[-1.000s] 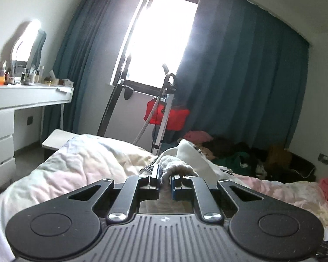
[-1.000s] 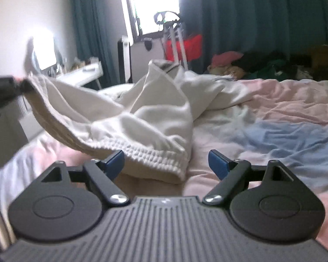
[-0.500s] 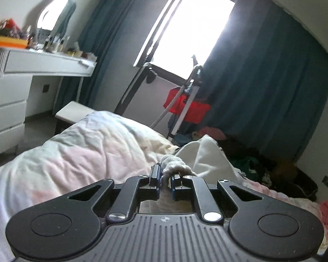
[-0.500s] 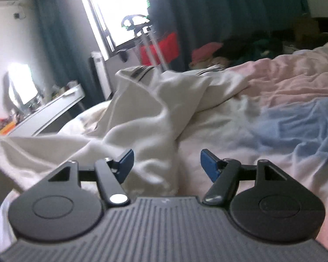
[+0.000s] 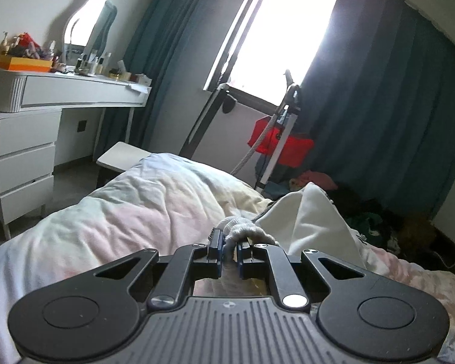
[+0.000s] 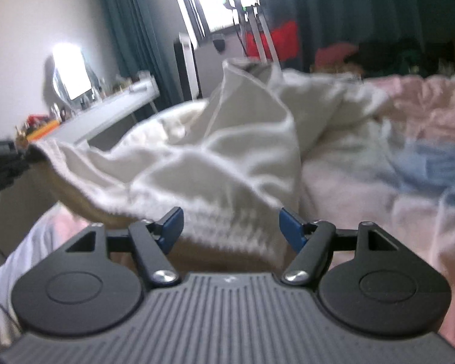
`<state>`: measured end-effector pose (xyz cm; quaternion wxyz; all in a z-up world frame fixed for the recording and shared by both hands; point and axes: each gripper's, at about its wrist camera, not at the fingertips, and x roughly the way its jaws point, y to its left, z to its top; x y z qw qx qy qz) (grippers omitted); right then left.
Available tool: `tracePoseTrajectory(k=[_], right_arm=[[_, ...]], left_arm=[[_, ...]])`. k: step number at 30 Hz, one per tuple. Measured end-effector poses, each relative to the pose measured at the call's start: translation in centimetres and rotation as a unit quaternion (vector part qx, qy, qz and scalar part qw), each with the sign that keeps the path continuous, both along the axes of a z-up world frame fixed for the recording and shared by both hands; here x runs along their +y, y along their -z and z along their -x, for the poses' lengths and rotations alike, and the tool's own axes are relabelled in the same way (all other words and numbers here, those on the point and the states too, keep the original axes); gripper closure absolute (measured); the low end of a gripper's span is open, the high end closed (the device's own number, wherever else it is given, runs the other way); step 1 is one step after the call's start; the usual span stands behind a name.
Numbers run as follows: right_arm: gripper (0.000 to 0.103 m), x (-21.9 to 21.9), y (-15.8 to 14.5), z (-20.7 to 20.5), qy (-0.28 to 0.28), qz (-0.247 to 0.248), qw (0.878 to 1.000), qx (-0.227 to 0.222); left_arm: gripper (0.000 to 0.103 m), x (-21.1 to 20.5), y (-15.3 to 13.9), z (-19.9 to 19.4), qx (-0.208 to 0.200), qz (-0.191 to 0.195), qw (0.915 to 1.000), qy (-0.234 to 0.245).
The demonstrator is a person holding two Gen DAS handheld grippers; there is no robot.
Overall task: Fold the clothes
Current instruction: 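Grasp a ribbed cuff of the white sweatpants with the left gripper and lift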
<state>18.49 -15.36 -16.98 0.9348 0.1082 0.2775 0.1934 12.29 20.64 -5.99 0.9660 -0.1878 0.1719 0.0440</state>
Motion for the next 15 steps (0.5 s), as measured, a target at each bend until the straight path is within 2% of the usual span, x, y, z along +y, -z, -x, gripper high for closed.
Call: tracePoseTrajectory(k=[3, 7, 9, 12, 14, 15], right_arm=[[0.031, -0.2, 0.3, 0.6, -0.015, 0.01, 0.999, 0.036], [0.031, 0.5, 0.8, 0.6, -0.005, 0.054, 0.997, 0.045], [0.031, 0.1, 1.5, -0.3, 0.02, 0.046, 0.998, 0.048], [0.032, -0.7, 2.6, -2.2, 0.052, -0.008, 0.997, 0.048], [0.031, -1.1, 2.8, -2.8, 0.065, -0.018, 0.997, 0.025], [0.035, -1.1, 2.8, -2.9, 0.066, -0.019, 0.997, 0.016]], left_arm=[[0.093, 0.3, 0.2, -0.1, 0.006, 0.005, 1.0, -0.003], [0.093, 0.7, 0.2, 0.0, 0.011, 0.015, 0.9998, -0.006], [0.093, 0.8, 0.2, 0.0, 0.012, 0.017, 0.9998, -0.008], [0.093, 0.9, 0.4, 0.0, 0.014, 0.012, 0.9998, -0.011], [0.093, 0.9, 0.5, -0.1, 0.017, 0.009, 0.9997, -0.012], [0.094, 1.0, 0.5, -0.2, 0.02, 0.007, 0.9997, -0.009]])
